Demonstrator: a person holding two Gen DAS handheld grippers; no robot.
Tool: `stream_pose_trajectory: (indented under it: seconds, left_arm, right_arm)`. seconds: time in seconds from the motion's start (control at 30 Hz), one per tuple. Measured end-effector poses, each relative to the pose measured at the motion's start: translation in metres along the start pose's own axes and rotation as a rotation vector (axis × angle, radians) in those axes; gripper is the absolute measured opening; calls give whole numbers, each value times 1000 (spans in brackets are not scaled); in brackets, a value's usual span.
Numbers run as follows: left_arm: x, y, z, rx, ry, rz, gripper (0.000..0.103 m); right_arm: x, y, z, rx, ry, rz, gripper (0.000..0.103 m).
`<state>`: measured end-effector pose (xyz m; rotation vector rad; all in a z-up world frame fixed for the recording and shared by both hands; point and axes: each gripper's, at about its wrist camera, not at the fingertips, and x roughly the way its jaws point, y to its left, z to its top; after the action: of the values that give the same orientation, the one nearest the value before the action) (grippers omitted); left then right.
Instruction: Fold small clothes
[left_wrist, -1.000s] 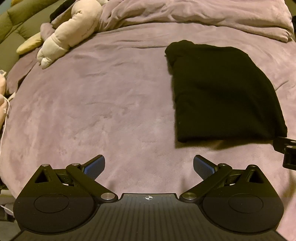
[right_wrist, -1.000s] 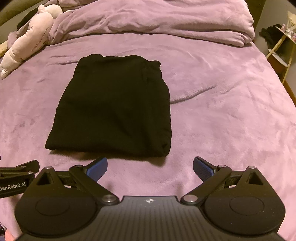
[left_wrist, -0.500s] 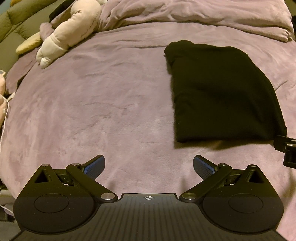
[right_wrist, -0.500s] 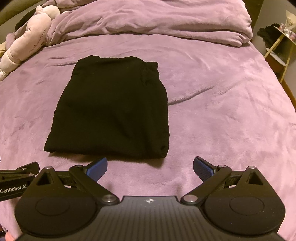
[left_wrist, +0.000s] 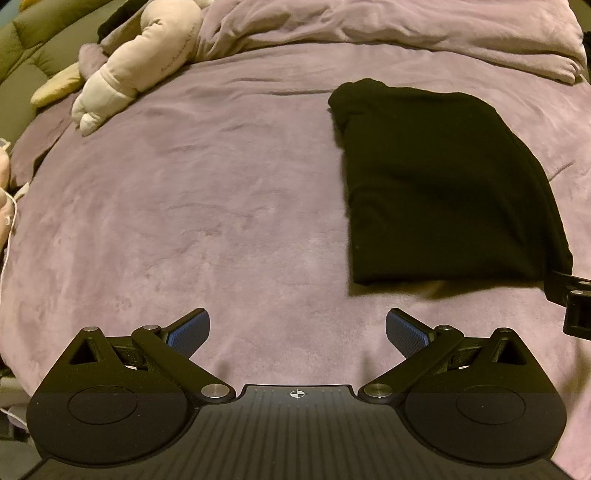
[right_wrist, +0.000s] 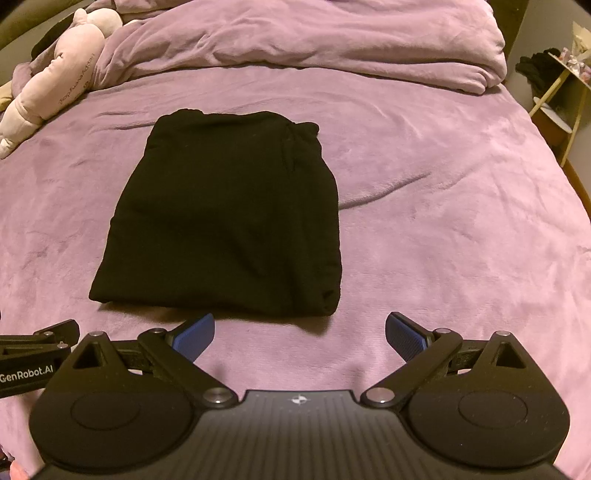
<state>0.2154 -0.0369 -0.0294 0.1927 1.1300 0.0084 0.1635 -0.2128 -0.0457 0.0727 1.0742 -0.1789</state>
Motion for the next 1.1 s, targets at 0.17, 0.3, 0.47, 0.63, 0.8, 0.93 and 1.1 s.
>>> stream_pose_trajectory:
  seconds: [0.17,0.3,0.47,0.63,0.8,0.93,1.1]
  left_arm:
    - [0,-1,0,4,1,-3,103]
    - [1,-2,0,8,3,-3,103]
    - [0,-3,0,9,4,-3,103]
    - [1,-6,0,14,5,1,103]
    - [0,-8,1,13,5,0,103]
    - [0,-7,2,10,5,-8,103]
    - [0,-8,2,16,7,-4,103]
  right_arm:
    - [-1,-1,0,8,2,-1,99]
    - [-2,-1,0,7,-3,0,99]
    - [-2,-1,0,9,-4,1,99]
    - [-3,-1,0,7,-3,4,99]
    - [-3,-2,0,8,-4,4,99]
    - [-3,-2,0,6,-6,4,99]
    - [-3,-2,1,0,-4,4,99]
